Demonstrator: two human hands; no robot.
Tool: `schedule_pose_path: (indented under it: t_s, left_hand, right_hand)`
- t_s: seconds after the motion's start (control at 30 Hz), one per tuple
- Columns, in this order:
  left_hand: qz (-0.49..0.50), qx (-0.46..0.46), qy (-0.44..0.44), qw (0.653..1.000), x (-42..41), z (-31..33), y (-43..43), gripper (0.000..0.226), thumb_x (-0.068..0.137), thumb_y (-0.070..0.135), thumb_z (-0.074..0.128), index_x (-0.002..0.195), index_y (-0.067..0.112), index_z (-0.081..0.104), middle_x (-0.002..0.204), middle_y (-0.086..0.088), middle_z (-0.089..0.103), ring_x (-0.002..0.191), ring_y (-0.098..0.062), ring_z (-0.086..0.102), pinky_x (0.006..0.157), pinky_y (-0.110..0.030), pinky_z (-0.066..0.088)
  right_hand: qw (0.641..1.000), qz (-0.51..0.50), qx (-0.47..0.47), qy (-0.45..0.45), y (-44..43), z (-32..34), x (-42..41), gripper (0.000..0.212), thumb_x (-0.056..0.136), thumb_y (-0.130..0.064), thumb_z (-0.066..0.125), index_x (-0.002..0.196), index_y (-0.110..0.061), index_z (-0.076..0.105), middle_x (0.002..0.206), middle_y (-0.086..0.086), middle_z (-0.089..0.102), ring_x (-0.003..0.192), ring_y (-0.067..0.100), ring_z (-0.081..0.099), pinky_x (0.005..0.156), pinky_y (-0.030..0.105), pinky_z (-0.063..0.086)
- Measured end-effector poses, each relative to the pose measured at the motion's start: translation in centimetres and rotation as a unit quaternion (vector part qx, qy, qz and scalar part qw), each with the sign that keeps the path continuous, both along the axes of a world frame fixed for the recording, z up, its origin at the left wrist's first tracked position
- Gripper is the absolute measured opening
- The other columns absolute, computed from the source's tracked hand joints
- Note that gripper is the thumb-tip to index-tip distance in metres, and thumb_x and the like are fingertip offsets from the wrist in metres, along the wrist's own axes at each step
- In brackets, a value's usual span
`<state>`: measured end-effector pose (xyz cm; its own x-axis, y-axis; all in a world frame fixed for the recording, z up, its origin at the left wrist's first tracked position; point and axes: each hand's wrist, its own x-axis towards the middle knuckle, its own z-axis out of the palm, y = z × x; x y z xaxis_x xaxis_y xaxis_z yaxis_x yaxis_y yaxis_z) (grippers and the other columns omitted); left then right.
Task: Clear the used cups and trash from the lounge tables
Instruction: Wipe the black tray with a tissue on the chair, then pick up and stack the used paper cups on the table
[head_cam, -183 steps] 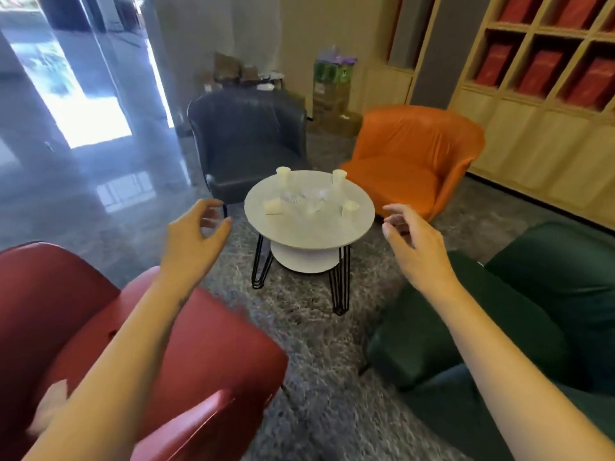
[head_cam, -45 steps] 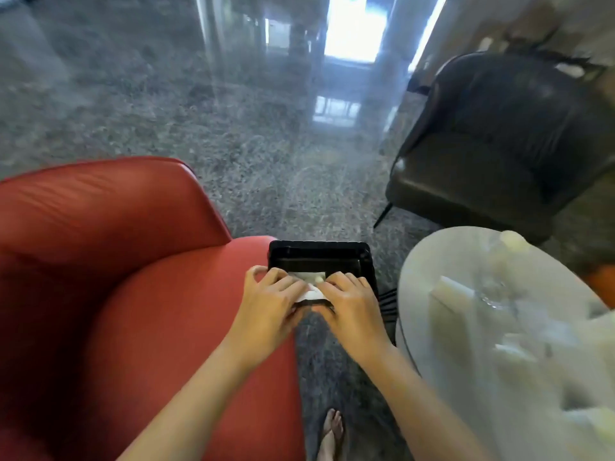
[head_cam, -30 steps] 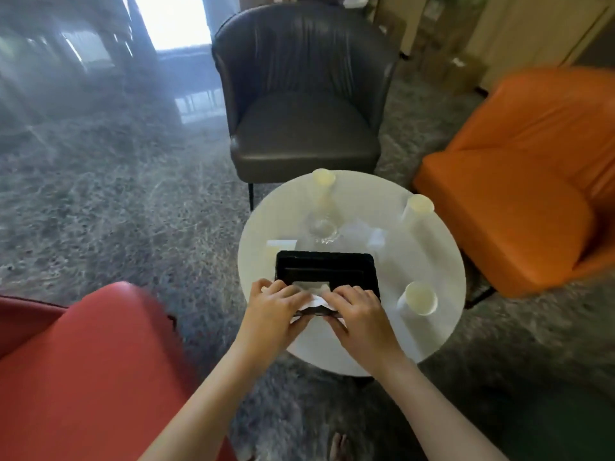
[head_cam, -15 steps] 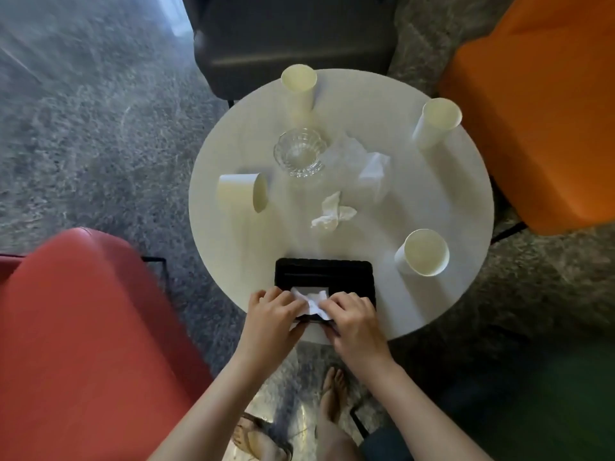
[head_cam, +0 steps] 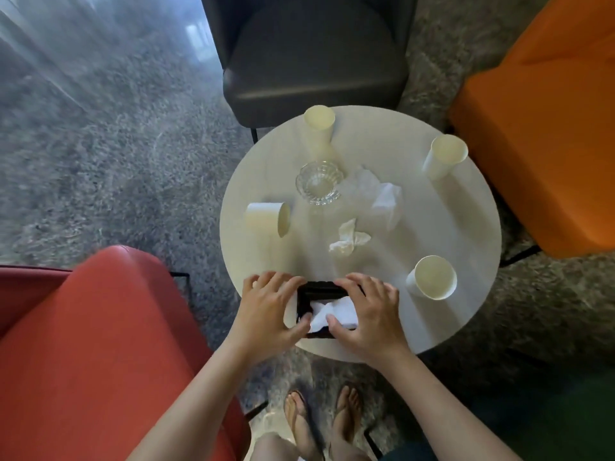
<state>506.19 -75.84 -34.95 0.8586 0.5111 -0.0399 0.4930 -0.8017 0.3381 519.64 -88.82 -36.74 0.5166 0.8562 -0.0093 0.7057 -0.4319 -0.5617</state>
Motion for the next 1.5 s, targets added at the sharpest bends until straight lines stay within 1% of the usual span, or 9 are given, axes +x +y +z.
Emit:
schedule_pose_path:
  t_s: [0.27, 0.5, 0.6, 0.77, 0.9, 1.03, 1.17, 1.27, 1.5]
  left_hand:
    - [0.049, 0.028, -0.004, 0.998, 2.7, 0.6, 9.0, 0.066, 0.067, 0.037, 0.071, 0.127, 0.016, 0.052, 0.127, -0.004, 0.054, 0.117, -0.029, 0.047, 0.094, -0.038, 0.030]
    - [-0.007, -0.049, 0.125, 0.991, 6.3, -5.1, 16.8, 0.104, 0.062, 0.053, 0.071, 0.146, 0.032, 0.012, 0.148, 0.005, 0.027, 0.135, -0.019, 0.024, 0.107, -0.035, 0.020]
    - [-0.059, -0.050, 0.157, 0.984, 7.1, -7.5, 18.4, 0.092, 0.066, 0.051, 0.066, 0.143, 0.033, 0.018, 0.141, 0.008, 0.036, 0.128, -0.018, 0.031, 0.100, -0.034, 0.025]
    - [-0.052, -0.056, 0.022, 0.997, 8.3, -8.4, 21.8, 0.074, 0.059, 0.046, 0.066, 0.128, 0.035, 0.042, 0.122, 0.012, 0.051, 0.113, -0.017, 0.043, 0.079, -0.029, 0.020]
    - [0.028, -0.079, -0.124, 0.989, 11.5, -7.5, 25.0, 0.075, 0.042, 0.033, 0.087, 0.111, 0.021, 0.060, 0.104, -0.001, 0.060, 0.096, -0.030, 0.053, 0.080, -0.039, 0.030]
    - [0.083, -0.159, -0.198, 0.964, 14.2, -7.3, 26.7, 0.076, 0.046, 0.029, 0.090, 0.112, 0.011, 0.057, 0.100, -0.004, 0.061, 0.093, -0.030, 0.058, 0.084, -0.051, 0.044]
    - [0.128, -0.247, -0.275, 0.920, 15.5, -6.9, 28.1, 0.078, 0.052, 0.042, 0.081, 0.117, 0.028, 0.042, 0.104, 0.019, 0.050, 0.093, -0.001, 0.051, 0.081, -0.026, 0.046]
    - [0.105, -0.252, -0.334, 0.902, 17.1, -5.8, 29.1, 0.075, 0.057, 0.041, 0.080, 0.117, 0.027, 0.038, 0.106, 0.019, 0.047, 0.098, 0.014, 0.047, 0.079, -0.002, 0.038]
    - [0.017, -0.268, -0.288, 0.919, 19.2, -3.8, 27.9, 0.072, 0.057, 0.030, 0.086, 0.111, 0.036, 0.039, 0.104, 0.029, 0.046, 0.097, 0.016, 0.047, 0.077, -0.004, 0.039]
  right_hand:
    - [0.995, -0.092, 0.024, -0.010, 5.7, 2.0, 2.4, 0.037, 0.076, -0.024, 0.064, 0.111, -0.012, 0.059, 0.110, 0.005, 0.060, 0.102, 0.027, 0.053, 0.086, 0.033, 0.027]
    - [0.978, -0.207, 0.020, 0.000, 15.0, -0.5, 5.6, 0.052, 0.073, -0.021, 0.069, 0.121, -0.011, 0.051, 0.116, 0.009, 0.055, 0.109, 0.030, 0.049, 0.087, 0.037, 0.031]
    - [0.971, -0.236, 0.029, 0.018, 21.0, -1.3, 7.7, 0.062, 0.073, -0.024, 0.070, 0.128, -0.009, 0.044, 0.125, 0.012, 0.051, 0.117, 0.030, 0.044, 0.092, 0.037, 0.029]
    - [0.956, -0.284, 0.065, 0.026, 28.2, -3.3, 12.6, 0.075, 0.071, -0.027, 0.074, 0.133, -0.013, 0.034, 0.133, 0.009, 0.044, 0.120, 0.028, 0.041, 0.093, 0.035, 0.027]
    - [0.946, -0.313, 0.078, 0.025, 31.4, -5.6, 15.5, 0.090, 0.067, -0.033, 0.078, 0.138, -0.016, 0.025, 0.141, 0.007, 0.038, 0.125, 0.026, 0.039, 0.098, 0.037, 0.029]
    - [0.941, -0.322, 0.091, 0.046, 33.1, -7.6, 16.3, 0.093, 0.064, -0.032, 0.081, 0.138, -0.016, 0.025, 0.140, 0.004, 0.039, 0.124, 0.024, 0.040, 0.097, 0.036, 0.029]
    - [0.923, -0.355, 0.144, 0.027, 33.3, -8.2, 15.4, 0.079, 0.062, -0.022, 0.083, 0.127, -0.012, 0.039, 0.126, 0.005, 0.052, 0.112, 0.025, 0.051, 0.091, 0.035, 0.035]
    - [0.918, -0.353, 0.176, 0.035, 32.8, -7.6, 13.4, 0.083, 0.056, -0.017, 0.085, 0.125, -0.013, 0.040, 0.121, 0.003, 0.056, 0.104, 0.022, 0.056, 0.088, 0.037, 0.044]
    - [0.918, -0.313, 0.242, 0.015, 32.3, -5.2, 10.2, 0.084, 0.059, -0.030, 0.082, 0.125, -0.004, 0.037, 0.112, 0.009, 0.061, 0.101, 0.016, 0.052, 0.081, 0.038, 0.054]
